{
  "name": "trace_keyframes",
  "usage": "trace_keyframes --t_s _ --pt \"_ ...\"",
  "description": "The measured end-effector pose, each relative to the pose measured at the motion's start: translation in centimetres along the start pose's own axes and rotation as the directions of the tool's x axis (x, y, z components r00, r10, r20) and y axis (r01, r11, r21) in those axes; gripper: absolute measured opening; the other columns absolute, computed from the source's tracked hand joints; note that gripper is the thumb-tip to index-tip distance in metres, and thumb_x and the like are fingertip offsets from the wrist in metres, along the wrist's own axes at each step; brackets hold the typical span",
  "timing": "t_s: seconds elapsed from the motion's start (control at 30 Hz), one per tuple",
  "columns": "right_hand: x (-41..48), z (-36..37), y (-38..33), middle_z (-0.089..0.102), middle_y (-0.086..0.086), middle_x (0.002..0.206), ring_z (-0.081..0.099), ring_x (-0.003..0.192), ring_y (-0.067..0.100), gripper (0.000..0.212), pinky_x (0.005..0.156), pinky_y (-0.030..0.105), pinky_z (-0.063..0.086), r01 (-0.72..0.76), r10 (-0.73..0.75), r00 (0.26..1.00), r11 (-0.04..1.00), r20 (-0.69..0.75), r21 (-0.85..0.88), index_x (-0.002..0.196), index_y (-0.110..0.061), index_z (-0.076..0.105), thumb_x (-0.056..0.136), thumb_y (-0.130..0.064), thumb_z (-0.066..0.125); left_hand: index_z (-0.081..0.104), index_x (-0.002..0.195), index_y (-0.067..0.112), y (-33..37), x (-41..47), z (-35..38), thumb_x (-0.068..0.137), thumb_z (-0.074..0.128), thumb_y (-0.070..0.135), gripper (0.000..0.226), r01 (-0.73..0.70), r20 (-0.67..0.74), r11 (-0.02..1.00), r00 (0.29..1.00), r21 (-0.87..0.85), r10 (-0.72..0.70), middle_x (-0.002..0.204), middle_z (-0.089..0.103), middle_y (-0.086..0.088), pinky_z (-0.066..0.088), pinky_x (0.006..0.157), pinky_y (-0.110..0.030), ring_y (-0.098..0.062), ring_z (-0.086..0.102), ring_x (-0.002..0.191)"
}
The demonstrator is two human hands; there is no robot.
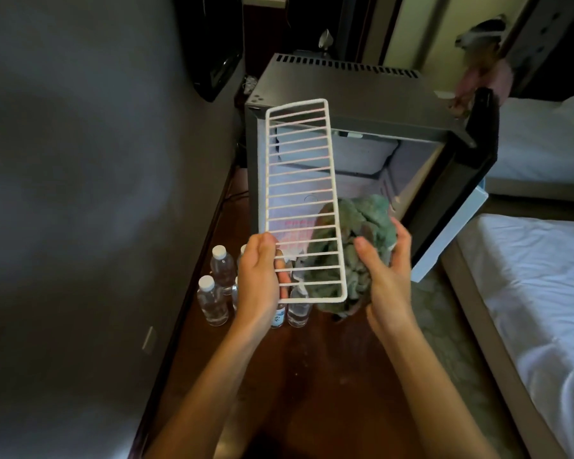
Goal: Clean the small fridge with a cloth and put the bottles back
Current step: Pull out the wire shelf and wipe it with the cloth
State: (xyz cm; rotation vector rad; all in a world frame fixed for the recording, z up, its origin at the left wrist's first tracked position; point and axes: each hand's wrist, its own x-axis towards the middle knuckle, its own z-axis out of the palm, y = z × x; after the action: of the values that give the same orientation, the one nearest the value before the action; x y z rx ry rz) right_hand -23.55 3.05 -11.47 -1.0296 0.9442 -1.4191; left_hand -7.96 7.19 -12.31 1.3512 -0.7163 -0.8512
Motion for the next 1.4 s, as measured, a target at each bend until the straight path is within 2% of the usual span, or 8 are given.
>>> trace_keyframes --t_s 0.2,0.43,0.77,0.9,0.97,1.13,1.27,1.4 --pt "-2.1 -2.1 -1.2 0.047 0.013 0.129 0.05 0.125 0.016 0.053 0.106 0.036 0.044 0.457 -0.436 0.883 0.711 0.175 -0.535 0.125 -0.027 0.051 0.077 -0.021 0.074 0.054 0.092 0.016 -0.8 0.0 -0.8 0.108 0.034 0.028 0.027 -0.025 -0.085 0.998 0.996 0.058 0.03 0.064 0.052 0.002 0.041 0.041 -0.021 -0.004 0.049 0.045" --pt "-3.1 -0.1 0.9 0.032 0.009 0.151 0.027 0.14 0.015 0.071 0.118 0.019 0.018 0.659 -0.37 0.752 0.371 0.546 -0.655 0.136 -0.036 0.046 0.078 -0.011 0.079 0.048 0.093 0.014 -0.7 -0.7 0.3 0.107 0.034 0.031 0.026 -0.194 -0.039 0.915 0.974 0.355 0.222 0.07 0.057 -0.002 0.04 0.053 -0.029 -0.009 0.053 0.059" --pt "-2.9 0.5 1.6 0.036 0.003 0.141 0.027 0.127 0.021 0.077 0.11 0.036 0.028 0.564 -0.419 0.816 0.427 0.398 -0.707 0.142 -0.042 0.033 0.076 -0.033 0.071 0.051 0.095 0.014 0.7 -1.5 -0.2 0.097 0.042 0.045 0.032 -0.253 0.013 0.937 0.966 0.241 0.257 0.074 0.061 0.002 0.05 0.061 -0.035 -0.012 0.061 0.069" --pt "-2.6 0.4 1.5 0.028 -0.009 0.139 0.034 0.135 0.018 0.097 0.113 0.035 0.034 0.554 -0.393 0.831 0.527 0.394 -0.645 0.145 -0.046 0.03 0.072 -0.013 0.085 0.054 0.098 0.012 1.9 -2.1 0.2 0.102 0.045 0.032 0.023 -0.211 0.038 0.97 0.977 0.124 0.207 0.076 0.064 -0.001 0.054 0.054 -0.03 -0.009 0.065 0.062" --pt "-1.9 0.8 0.8 0.031 -0.006 0.138 0.039 0.134 0.02 0.093 0.113 0.035 0.037 0.591 -0.441 0.804 0.515 0.399 -0.621 0.143 -0.04 0.036 0.072 -0.004 0.083 0.055 0.102 0.007 2.6 -2.5 0.1 0.104 0.044 0.02 0.017 -0.148 0.088 0.988 0.986 0.041 0.143 0.076 0.067 -0.002 0.052 0.045 -0.02 -0.008 0.069 0.059" --pt "4.6 2.7 -4.3 0.044 0.01 0.129 0.046 0.123 0.017 0.069 0.109 0.019 0.037 0.64 -0.58 0.742 0.467 0.334 -0.61 0.137 -0.022 0.052 0.077 0.007 0.068 0.053 0.108 0.013 3.5 -3.0 -0.9 0.105 0.042 0.027 0.018 -0.044 0.19 0.998 0.98 -0.048 0.052 0.078 0.075 -0.008 0.055 0.05 -0.057 -0.046 0.068 0.062" --pt "11.7 5.0 -10.8 0.052 0.006 0.12 0.053 0.108 0.008 0.047 0.096 0.004 0.038 0.557 -0.619 0.777 0.593 0.113 -0.582 0.134 -0.016 0.055 0.09 0.0 0.057 0.054 0.112 0.013 4.5 -4.2 -1.4 0.104 0.042 0.024 0.019 -0.031 0.188 0.997 0.981 -0.075 0.045 0.082 0.076 -0.001 0.058 0.045 -0.041 -0.038 0.072 0.066" --pt "9.7 4.9 -12.0 0.061 -0.011 0.117 0.059 0.106 -0.01 0.032 0.088 0.009 0.047 0.548 -0.47 0.836 0.704 0.283 -0.451 0.127 -0.019 0.057 0.097 -0.008 0.055 0.052 0.101 0.016 6.1 -3.9 -1.4 0.1 0.043 0.032 0.019 -0.097 0.138 0.982 0.983 -0.163 0.12 0.077 0.072 -0.018 0.055 0.041 -0.038 -0.039 0.069 0.057"
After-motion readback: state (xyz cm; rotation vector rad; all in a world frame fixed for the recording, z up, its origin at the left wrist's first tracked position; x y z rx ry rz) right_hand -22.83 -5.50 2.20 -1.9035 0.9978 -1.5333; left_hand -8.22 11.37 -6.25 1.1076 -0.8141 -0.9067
